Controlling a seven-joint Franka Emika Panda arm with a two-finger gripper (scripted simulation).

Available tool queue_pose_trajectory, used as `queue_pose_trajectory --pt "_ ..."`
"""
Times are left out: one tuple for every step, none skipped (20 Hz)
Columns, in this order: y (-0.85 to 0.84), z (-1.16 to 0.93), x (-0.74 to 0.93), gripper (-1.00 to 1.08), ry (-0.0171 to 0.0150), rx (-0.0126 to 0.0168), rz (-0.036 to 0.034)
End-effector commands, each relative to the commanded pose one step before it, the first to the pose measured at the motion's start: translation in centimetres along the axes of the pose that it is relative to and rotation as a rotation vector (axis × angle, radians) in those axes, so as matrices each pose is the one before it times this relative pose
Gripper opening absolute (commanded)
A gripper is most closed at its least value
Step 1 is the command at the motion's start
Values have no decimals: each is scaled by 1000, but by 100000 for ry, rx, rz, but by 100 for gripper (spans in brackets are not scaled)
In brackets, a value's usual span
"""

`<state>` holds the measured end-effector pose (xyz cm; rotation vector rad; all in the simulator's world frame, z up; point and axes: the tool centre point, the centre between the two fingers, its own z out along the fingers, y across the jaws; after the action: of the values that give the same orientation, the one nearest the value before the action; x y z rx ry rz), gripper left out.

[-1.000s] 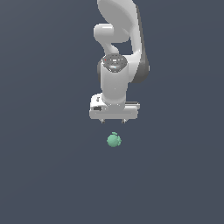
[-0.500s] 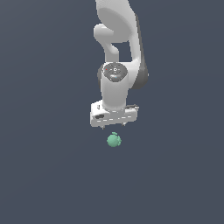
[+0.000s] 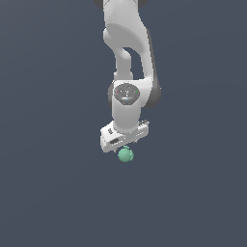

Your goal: Pick up the object and move it to a goal position.

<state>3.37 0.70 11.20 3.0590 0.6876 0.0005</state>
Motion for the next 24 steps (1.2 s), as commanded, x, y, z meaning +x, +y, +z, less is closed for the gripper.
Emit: queue_pose_trajectory --pt "115 669 294 100 34 137 -5659" --pt "41 228 88 100 7 61 -1836" --pt "40 210 79 100 10 59 -1686" --pt "37 192 71 100 13 56 -1538" --pt "34 174 63 100 14 52 -1390" --pt "30 156 56 100 15 48 -1244" --pt "28 137 48 100 15 43 -1095" --pt "25 119 41 100 15 38 -948" --pt "21 101 35 100 13 33 -802" --pt "18 83 28 100 12 27 -654" --pt "13 64 22 100 10 21 -512" --pt "9 46 16 100 7 15 -365" --pt "6 28 9 100 4 9 -218" --pt "4 9 2 100 1 3 -69" --pt "-16 -32 -34 100 -46 8 476" --pt "2 42 -2 100 0 0 0" --pt "5 124 -6 100 0 0 0" --pt "9 206 -10 100 0 0 0" --pt "-25 284 11 100 5 -1 -69" --pt "15 368 -20 100 0 0 0" --pt "-36 444 10 100 7 -1 -97" --pt "19 526 -32 100 0 0 0" --pt "-44 596 6 100 9 -1 -119" --pt "-17 608 -14 100 5 0 -69"
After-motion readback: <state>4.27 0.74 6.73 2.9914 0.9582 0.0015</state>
